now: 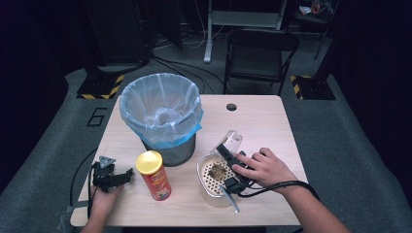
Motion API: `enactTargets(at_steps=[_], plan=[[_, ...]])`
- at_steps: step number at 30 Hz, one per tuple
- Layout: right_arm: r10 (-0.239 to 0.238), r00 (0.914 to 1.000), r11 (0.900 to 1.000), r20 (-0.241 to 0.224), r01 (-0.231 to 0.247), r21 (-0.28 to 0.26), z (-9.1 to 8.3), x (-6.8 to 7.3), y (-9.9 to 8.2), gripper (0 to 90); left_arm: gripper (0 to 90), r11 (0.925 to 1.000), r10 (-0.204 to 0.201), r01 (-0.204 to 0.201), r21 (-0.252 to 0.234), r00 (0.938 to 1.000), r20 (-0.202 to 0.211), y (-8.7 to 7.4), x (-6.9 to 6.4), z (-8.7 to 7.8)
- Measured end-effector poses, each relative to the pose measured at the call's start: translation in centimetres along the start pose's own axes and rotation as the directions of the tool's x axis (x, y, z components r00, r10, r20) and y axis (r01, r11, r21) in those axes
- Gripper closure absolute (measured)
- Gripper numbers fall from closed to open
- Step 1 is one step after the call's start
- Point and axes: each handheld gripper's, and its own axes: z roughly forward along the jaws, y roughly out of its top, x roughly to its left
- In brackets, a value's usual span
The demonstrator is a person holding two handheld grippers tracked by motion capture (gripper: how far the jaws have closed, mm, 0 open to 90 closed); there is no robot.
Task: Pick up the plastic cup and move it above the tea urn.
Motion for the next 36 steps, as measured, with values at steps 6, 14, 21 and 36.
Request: enactTargets(at_steps=[6, 14, 21, 36], plan=[[-0.002, 1.0000, 1.0000, 0.006, 0.002, -0.002, -0.06, -0.03, 0.01, 43.8, 14.9, 1.0000, 0.000, 0.000, 0.000, 1.0000, 0.000, 0.00, 0.00, 0.00], [0.002, 0.9998, 1.0000, 0.018, -0.002, -0.003, -0.15, 0.03, 0.02, 43.8, 14.9, 1.0000, 0.000, 0.000, 0.000, 1.0000, 0.000, 0.00, 0.00, 0.00], [0.010, 0.9996, 0.9999, 0.025, -0.010, -0.004, -0.24, 0.12, 0.02, 43.8, 14.9, 1.0000, 0.000, 0.000, 0.000, 1.0000, 0.000, 0.00, 0.00, 0.00], [0.012, 0.9980, 0.9999, 0.062, -0.012, 0.005, -0.31, 0.19, 0.00, 43.9, 14.9, 1.0000, 0.000, 0.000, 0.000, 1.0000, 0.000, 0.00, 0.00, 0.00]])
